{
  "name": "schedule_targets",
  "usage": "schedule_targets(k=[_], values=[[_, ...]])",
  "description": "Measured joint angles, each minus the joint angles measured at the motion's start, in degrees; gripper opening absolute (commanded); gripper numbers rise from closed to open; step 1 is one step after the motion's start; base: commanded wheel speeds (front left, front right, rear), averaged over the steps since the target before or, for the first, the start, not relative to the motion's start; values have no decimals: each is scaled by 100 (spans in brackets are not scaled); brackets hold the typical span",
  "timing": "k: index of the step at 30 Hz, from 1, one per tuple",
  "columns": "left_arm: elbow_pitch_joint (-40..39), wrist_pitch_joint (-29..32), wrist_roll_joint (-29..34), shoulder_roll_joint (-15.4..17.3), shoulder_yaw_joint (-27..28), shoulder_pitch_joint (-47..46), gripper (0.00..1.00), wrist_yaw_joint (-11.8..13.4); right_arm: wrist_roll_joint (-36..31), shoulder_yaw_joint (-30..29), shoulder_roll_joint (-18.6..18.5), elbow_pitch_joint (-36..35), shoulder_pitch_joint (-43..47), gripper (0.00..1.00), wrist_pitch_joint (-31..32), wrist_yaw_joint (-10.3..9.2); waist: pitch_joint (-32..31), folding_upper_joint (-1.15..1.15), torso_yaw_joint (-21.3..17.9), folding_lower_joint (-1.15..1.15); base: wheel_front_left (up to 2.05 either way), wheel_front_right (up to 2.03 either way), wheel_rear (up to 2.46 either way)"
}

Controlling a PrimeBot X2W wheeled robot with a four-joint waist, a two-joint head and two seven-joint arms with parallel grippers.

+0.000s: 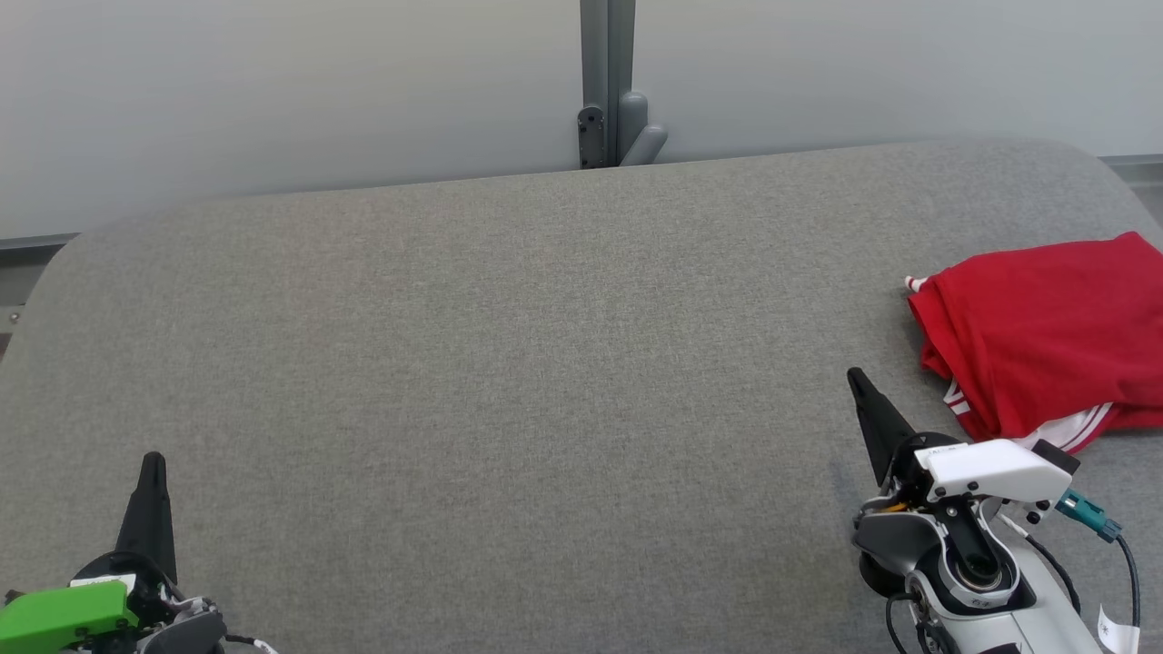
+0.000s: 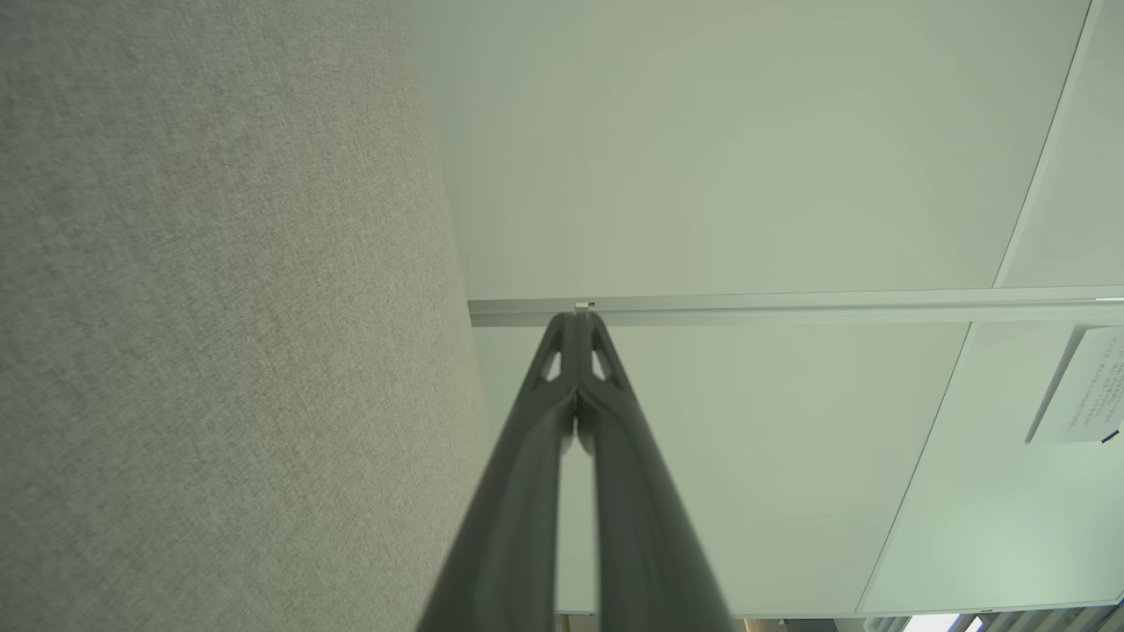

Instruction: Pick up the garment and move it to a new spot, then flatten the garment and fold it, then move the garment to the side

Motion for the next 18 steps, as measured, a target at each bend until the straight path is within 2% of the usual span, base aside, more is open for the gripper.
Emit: schedule_targets(k=[18], values=[[1,15,9,-12,21,-2,0,0,1,0,0,0,0,0,0,0,0,0,0,0,0,0,0]])
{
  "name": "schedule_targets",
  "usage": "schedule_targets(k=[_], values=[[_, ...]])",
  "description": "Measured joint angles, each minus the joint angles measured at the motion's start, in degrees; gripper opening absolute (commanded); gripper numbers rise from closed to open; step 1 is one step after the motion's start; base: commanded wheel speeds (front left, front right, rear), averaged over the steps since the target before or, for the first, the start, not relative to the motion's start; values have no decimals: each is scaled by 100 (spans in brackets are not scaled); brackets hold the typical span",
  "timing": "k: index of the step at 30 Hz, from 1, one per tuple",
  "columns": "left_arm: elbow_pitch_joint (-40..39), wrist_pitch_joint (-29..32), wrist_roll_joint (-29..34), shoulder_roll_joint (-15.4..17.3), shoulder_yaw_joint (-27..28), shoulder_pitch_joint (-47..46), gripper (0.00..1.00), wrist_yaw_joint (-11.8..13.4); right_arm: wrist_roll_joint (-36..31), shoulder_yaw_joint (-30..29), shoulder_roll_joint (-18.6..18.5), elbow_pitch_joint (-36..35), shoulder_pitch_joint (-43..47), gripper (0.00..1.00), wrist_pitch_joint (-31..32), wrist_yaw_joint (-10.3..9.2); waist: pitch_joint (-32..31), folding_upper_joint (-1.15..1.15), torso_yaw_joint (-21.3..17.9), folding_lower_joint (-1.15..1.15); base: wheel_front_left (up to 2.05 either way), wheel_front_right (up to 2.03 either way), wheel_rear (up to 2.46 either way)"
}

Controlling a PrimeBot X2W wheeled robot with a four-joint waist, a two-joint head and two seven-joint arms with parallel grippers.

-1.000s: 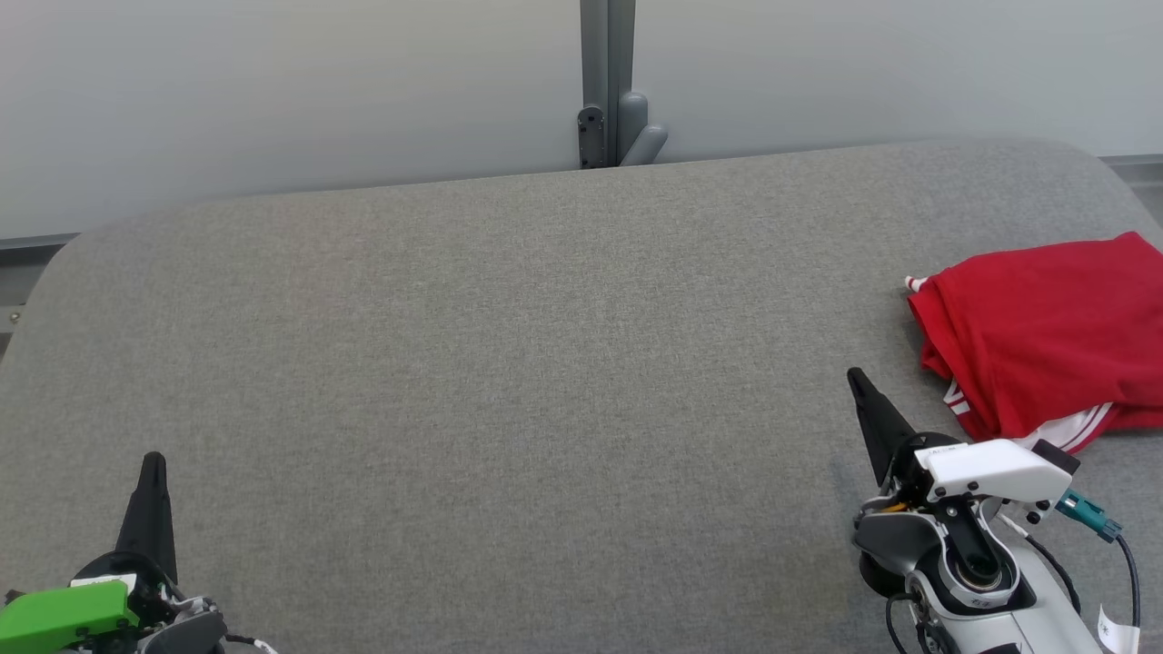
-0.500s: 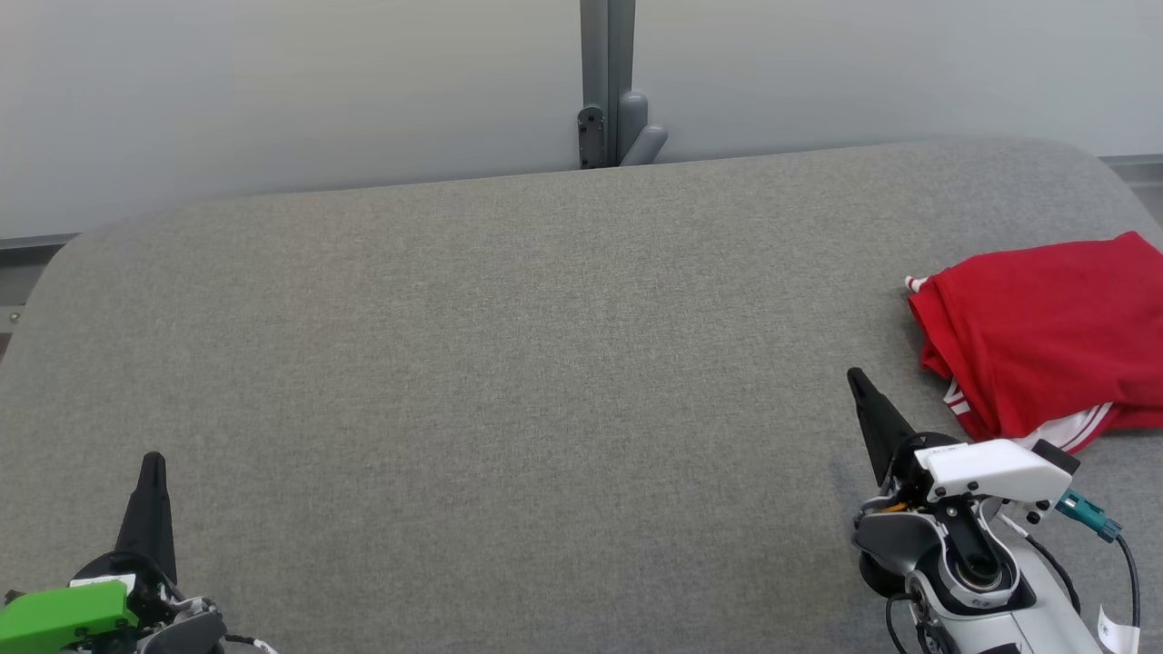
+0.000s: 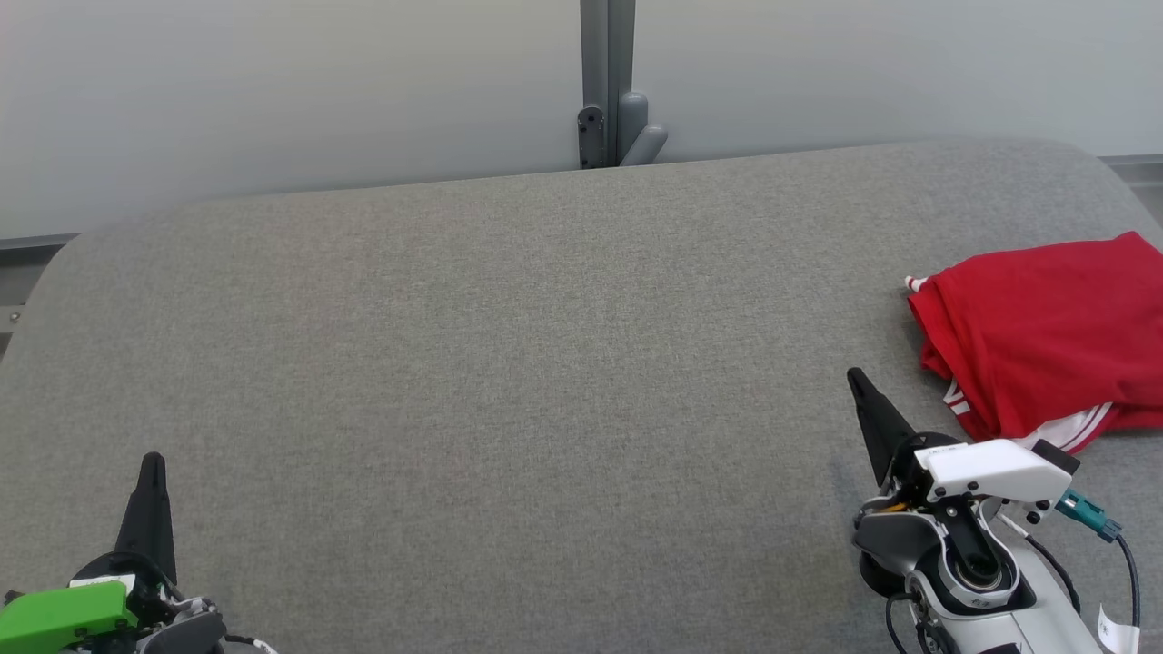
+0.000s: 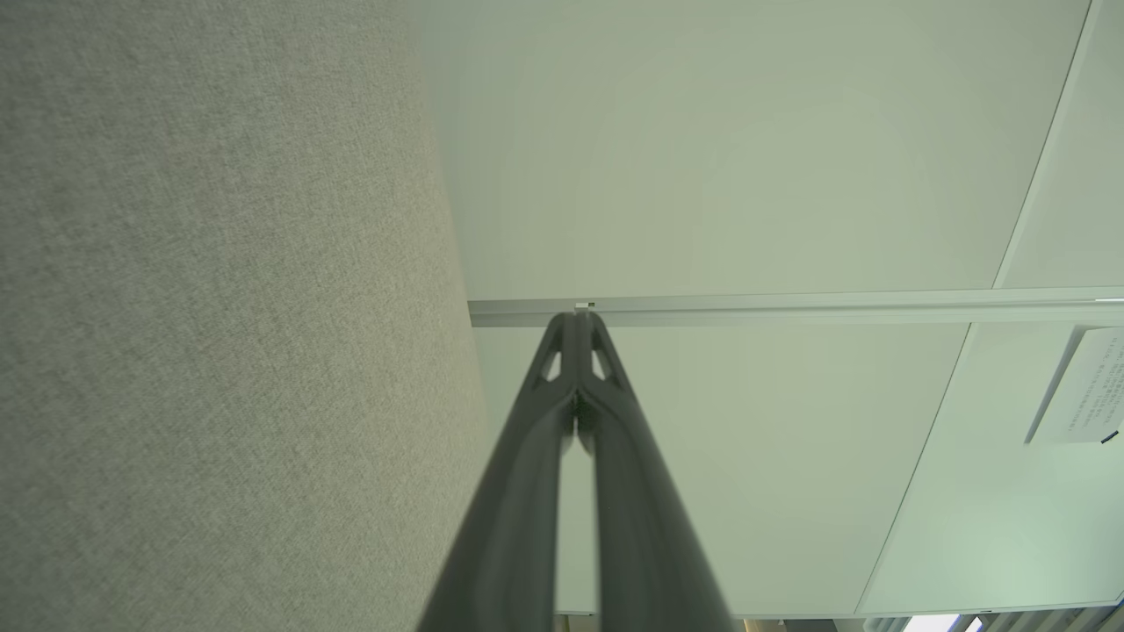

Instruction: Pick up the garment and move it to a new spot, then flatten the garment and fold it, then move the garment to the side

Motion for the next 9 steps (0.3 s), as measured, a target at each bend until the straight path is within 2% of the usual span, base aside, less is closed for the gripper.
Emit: schedule_targets(k=[9], values=[[0,1,1,-4,9,-1,0,0,1,1,0,0,0,0,0,0,0,0,0,1,0,0,0]])
